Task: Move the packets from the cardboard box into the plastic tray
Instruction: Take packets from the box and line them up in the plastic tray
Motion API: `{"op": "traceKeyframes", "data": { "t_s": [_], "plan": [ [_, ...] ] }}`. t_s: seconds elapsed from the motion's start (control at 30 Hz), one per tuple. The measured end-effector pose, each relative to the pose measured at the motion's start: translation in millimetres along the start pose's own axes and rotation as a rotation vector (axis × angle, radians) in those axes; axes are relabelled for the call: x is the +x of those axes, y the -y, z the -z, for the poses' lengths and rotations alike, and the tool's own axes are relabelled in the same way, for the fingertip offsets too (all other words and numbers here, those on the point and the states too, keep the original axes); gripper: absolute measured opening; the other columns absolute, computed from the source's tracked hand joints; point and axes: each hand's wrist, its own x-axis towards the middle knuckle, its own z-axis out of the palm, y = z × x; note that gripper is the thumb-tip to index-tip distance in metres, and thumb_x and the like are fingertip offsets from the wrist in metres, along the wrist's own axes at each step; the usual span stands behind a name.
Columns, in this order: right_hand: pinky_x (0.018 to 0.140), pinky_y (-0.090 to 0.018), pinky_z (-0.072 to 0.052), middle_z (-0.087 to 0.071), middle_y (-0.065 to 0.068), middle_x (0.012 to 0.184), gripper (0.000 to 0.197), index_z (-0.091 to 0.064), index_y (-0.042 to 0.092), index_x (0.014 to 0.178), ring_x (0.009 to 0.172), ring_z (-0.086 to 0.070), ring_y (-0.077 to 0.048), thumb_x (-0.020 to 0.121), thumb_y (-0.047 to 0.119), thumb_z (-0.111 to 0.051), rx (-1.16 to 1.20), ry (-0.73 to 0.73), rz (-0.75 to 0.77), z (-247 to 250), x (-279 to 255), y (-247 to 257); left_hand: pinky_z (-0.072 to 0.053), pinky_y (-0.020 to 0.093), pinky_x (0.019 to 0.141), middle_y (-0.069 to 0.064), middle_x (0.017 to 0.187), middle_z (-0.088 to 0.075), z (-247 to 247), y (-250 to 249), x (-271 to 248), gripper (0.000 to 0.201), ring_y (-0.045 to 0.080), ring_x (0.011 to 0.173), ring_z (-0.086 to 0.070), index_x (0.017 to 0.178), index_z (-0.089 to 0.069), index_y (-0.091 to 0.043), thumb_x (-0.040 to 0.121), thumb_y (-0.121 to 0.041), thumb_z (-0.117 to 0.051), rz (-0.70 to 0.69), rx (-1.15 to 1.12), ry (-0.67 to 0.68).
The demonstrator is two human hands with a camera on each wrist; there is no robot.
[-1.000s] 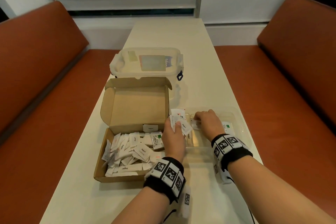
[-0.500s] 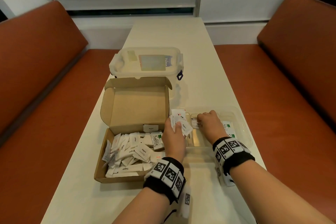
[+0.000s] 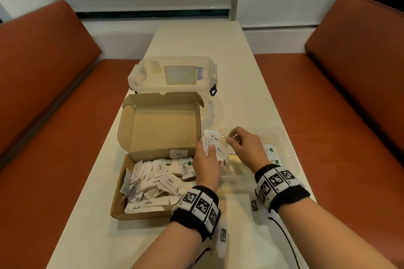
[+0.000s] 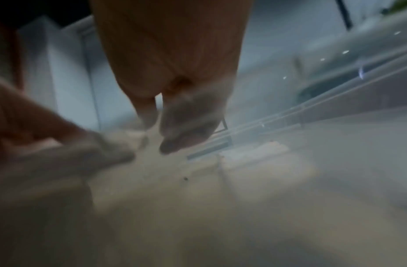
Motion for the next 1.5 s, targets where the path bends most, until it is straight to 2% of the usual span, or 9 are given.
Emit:
{"op": "traceKeyframes", "data": {
  "t_s": [0.1,0.2,0.33,0.47,0.63,0.9,1.17,1.33,1.5],
  "plan": [
    [0.06,-0.026,-0.053,-0.069,-0.003,0.072,0.02,-0.06,0.016,0.088,0.061,-0.064,-0.012,0.084,0.033,-0.068,0.235,0.122,-0.099,1,-8,13,-0.048,0.024,0.087,0.008,0.116,-0.061,0,-7,0,0.032,0.02,0.103,-0.061,0.128,-0.05,-0.008,0.099,-0.021,-0.046,0.02,-0.019,0.0],
    [0.059,-0.027,-0.056,-0.068,-0.01,0.072,0.02,-0.062,0.01,0.089,0.061,-0.065,-0.018,0.077,0.017,-0.076,0.341,0.125,-0.141,1,-11,16,-0.051,0.038,0.09,0.008,0.112,-0.062,-2,-11,2,0.03,0.024,0.103,-0.061,0.126,-0.05,-0.009,0.099,-0.022,-0.045,0.027,-0.061,0.026],
    [0.054,-0.017,-0.051,-0.066,-0.009,0.068,0.011,-0.065,0.003,0.084,0.056,-0.059,-0.015,0.079,0.007,-0.074,0.504,0.092,-0.176,7,-9,16,-0.049,0.017,0.071,0.007,0.106,-0.063,-3,-8,6,0.026,0.019,0.094,-0.061,0.121,-0.052,-0.01,0.1,-0.021,-0.044,0.003,-0.065,0.02],
    [0.057,-0.015,-0.046,-0.064,-0.002,0.068,0.005,-0.069,0.009,0.082,0.058,-0.055,-0.009,0.084,0.013,-0.069,0.408,-0.012,-0.163,16,-2,11,-0.052,0.043,0.09,0.007,0.11,-0.061,-4,-10,4,0.026,0.025,0.105,-0.06,0.122,-0.051,-0.01,0.1,-0.019,-0.042,0.058,-0.123,0.061],
    [0.06,-0.022,-0.038,-0.066,-0.002,0.075,0.01,-0.072,0.011,0.084,0.066,-0.053,-0.011,0.086,0.02,-0.066,0.031,-0.15,-0.17,26,9,-6,-0.048,0.007,0.06,-0.007,0.092,-0.057,-3,-6,6,0.023,0.003,0.083,-0.059,0.118,-0.053,-0.009,0.1,-0.016,-0.042,0.037,-0.106,0.011],
    [0.073,-0.024,-0.04,-0.065,-0.009,0.099,0.017,-0.073,0.01,0.096,0.097,-0.058,-0.024,0.09,0.021,-0.061,-0.414,0.053,-0.078,8,17,-17,-0.054,0.045,0.088,-0.002,0.099,-0.059,-4,-8,5,0.021,0.022,0.098,-0.061,0.118,-0.052,-0.013,0.1,-0.02,-0.043,0.08,-0.11,0.037],
    [0.077,-0.031,-0.045,-0.056,-0.009,0.105,0.019,-0.065,0.009,0.106,0.099,-0.053,-0.025,0.09,0.016,-0.057,-0.508,0.06,-0.044,-1,17,-19,-0.056,0.041,0.083,-0.009,0.09,-0.055,-5,-7,6,0.021,0.018,0.091,-0.06,0.119,-0.051,-0.014,0.1,-0.018,-0.043,0.066,-0.114,0.044],
    [0.072,-0.031,-0.042,-0.056,-0.006,0.101,0.019,-0.057,0.013,0.104,0.095,-0.05,-0.025,0.086,0.016,-0.057,-0.573,0.05,0.038,-1,12,-19,-0.049,0.011,0.059,-0.007,0.09,-0.057,-5,-2,8,0.02,0.011,0.081,-0.058,0.117,-0.052,-0.014,0.1,-0.019,-0.042,0.012,-0.063,0.019],
    [0.079,-0.031,-0.042,-0.057,-0.004,0.106,0.022,-0.061,0.017,0.107,0.102,-0.049,-0.024,0.088,0.027,-0.058,-0.653,0.082,0.047,-2,12,-22,-0.057,0.036,0.079,-0.003,0.097,-0.056,-5,-3,7,0.024,0.017,0.09,-0.06,0.121,-0.051,-0.012,0.1,-0.019,-0.042,0.038,-0.071,0.041]
  ]
}}
